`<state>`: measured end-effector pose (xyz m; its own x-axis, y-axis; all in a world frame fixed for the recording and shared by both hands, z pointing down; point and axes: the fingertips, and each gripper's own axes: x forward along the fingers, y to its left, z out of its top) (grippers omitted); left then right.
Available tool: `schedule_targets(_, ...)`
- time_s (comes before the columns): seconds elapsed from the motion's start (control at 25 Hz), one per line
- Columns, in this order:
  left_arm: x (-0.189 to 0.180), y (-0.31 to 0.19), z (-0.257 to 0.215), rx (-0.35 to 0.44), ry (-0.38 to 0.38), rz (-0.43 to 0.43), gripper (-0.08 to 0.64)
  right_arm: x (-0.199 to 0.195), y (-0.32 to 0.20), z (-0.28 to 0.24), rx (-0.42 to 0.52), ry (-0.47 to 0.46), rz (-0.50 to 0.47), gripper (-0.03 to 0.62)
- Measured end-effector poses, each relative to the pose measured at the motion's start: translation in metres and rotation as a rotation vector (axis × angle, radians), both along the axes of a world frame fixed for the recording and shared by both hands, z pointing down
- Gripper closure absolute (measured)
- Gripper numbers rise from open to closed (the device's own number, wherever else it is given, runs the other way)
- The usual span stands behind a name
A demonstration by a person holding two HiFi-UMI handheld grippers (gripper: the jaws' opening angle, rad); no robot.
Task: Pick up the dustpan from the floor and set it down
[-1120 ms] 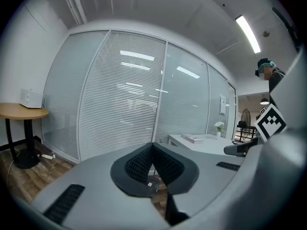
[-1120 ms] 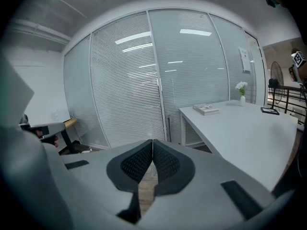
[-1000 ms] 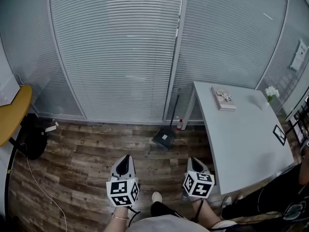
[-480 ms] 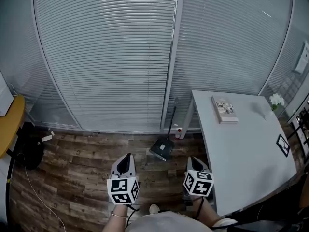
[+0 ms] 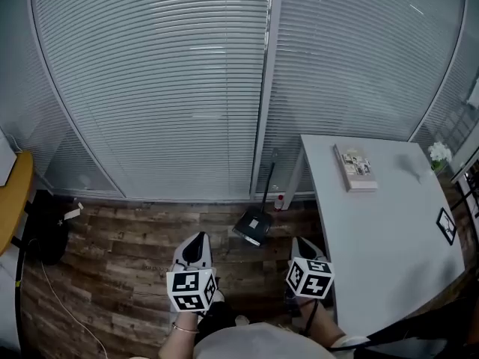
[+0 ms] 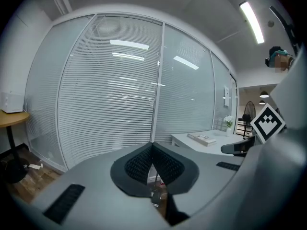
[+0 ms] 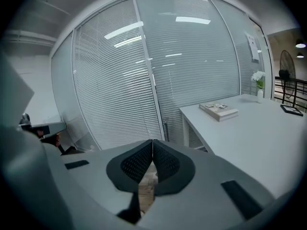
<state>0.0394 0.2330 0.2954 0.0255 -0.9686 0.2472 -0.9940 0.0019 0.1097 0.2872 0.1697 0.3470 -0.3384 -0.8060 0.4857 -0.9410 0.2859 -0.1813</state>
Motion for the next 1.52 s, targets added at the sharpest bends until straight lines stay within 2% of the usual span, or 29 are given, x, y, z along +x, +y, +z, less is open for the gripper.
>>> schedule_targets(0.28,-0.013,-0.057,0.014,-0.007,0.029,0.030,0.543,-0.004,-0.045,0.011,-0.017,0.016,0.044,0.560)
schedule_targets(0.6,-0.043,-0.162,0.006,0.007,0.067,0.097,0.543,-0.044,-0.129,-0.006,-0.005,0.041,0.086,0.560)
schedule_targets(1.0,-0.086,-0.272,0.005,0.004,0.074,0.169,0.543,-0.090,-0.223,-0.013,0.001,0.046,0.142,0.560)
schedule_targets(1.2,-0.091,-0.307,0.014,-0.032,0.072,0.217,0.543,-0.097,-0.247,-0.013,-0.004,0.042,0.184,0.560)
schedule_targets(1.32,-0.087,-0.320,0.014,-0.048,0.070,0.219,0.543,-0.091,-0.258,-0.011,-0.023,0.045,0.188,0.560)
schedule_targets(1.52,-0.079,-0.322,0.043,-0.099,0.056,0.210,0.543,-0.080,-0.267,0.018,-0.071,0.045,0.180,0.560)
